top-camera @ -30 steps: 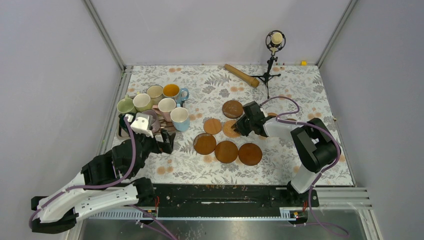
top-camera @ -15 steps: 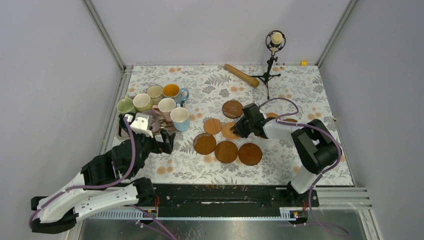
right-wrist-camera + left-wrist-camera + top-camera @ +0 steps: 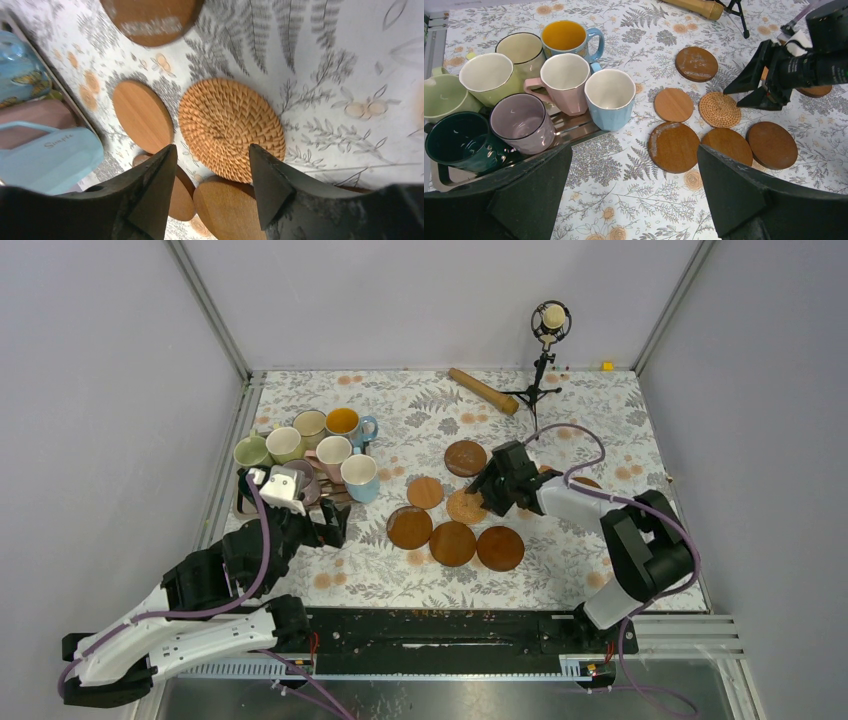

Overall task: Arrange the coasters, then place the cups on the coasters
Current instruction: Move the coaster to the center of the board.

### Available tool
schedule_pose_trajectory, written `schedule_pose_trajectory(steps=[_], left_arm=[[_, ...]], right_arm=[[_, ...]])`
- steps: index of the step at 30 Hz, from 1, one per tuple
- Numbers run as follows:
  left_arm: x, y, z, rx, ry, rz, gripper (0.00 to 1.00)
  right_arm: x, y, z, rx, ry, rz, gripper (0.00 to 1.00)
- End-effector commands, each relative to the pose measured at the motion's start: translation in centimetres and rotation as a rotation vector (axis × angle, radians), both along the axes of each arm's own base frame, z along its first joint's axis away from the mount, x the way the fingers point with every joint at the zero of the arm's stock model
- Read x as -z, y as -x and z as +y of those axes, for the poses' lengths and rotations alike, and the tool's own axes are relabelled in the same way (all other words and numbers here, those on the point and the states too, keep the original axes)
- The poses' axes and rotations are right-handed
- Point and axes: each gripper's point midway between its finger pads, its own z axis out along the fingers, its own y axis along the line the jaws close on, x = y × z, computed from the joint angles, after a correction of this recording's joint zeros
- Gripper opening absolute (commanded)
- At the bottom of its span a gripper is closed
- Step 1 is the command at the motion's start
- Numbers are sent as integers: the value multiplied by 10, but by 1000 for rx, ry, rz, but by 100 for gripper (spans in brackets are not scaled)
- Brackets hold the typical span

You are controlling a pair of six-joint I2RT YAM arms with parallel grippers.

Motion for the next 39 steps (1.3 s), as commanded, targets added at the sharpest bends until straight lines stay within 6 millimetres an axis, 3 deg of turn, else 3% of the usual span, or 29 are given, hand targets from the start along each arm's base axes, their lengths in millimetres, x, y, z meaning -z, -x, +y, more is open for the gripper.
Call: schedule_pose_trajectory(steps=[1, 4, 9, 13, 22, 29, 39], left_arm=[[-11, -1, 1, -4, 45, -30, 98], [-11, -1, 1, -4, 46, -31, 98], [-11, -1, 2, -5, 46, -31, 98], [-11, -1, 1, -4, 46, -31, 98], [-10, -1, 2, -11, 42, -31, 98], [-9, -3, 1, -16, 32, -30, 98], [-9, -3, 1, -17, 28, -29, 98]], right_arm=[[-39, -26, -14, -74, 15, -138, 64], [-49, -34, -31, -79, 12, -166, 64], [-52, -46, -95, -11, 180, -160, 64], [-49, -55, -133, 11, 234, -112, 66], [-34, -81, -179, -79, 387, 3, 70], [-22, -103, -193, -103, 388, 89, 69], [0, -102, -194, -125, 339, 163, 67]])
